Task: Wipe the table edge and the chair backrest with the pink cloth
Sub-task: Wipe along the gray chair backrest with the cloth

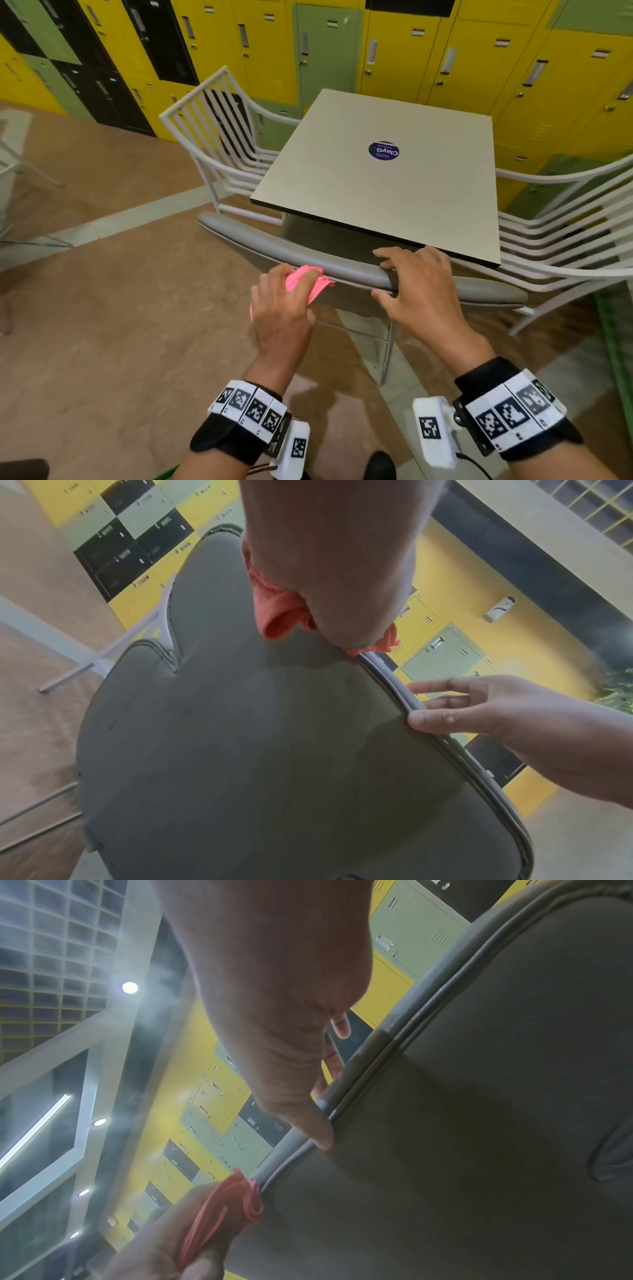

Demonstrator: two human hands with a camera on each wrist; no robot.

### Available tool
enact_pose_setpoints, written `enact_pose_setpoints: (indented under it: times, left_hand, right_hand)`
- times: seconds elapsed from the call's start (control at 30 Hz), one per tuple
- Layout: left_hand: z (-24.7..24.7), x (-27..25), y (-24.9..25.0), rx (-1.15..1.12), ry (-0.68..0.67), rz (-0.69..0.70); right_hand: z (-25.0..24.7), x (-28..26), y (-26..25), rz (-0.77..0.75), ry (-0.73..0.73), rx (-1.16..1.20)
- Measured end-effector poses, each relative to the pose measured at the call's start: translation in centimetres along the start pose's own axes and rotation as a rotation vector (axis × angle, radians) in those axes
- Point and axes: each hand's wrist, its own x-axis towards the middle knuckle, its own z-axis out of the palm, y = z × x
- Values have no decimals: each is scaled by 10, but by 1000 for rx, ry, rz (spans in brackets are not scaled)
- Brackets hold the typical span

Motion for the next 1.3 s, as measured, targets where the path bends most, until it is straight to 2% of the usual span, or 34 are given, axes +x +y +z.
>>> enact_pose_setpoints:
  times: [0.2, 0.43, 0.7, 0.9, 1.07, 1.2, 1.3]
  left_hand:
    - [-5, 6, -25, 27, 30, -44]
    - [-10, 17, -60, 45, 33, -97]
    - [-15, 32, -100, 44, 31, -138]
    - [-17, 40, -122, 2, 41, -157]
    - [-25, 45, -138, -85, 146, -302]
    - [-17, 29, -126, -86, 90, -81]
    - [-10, 33, -137, -74, 74, -65]
  right_hand:
    - [0, 6, -13, -9, -74, -9]
    - [22, 31, -57, -73, -105, 68]
    - [46, 69, -114, -105, -73, 58]
    - [57, 88, -138, -101, -79, 29]
    - [62, 91, -145, -98, -76, -6]
    - [63, 91, -150, -83, -77, -34]
    - [61, 91, -152, -79, -89, -67]
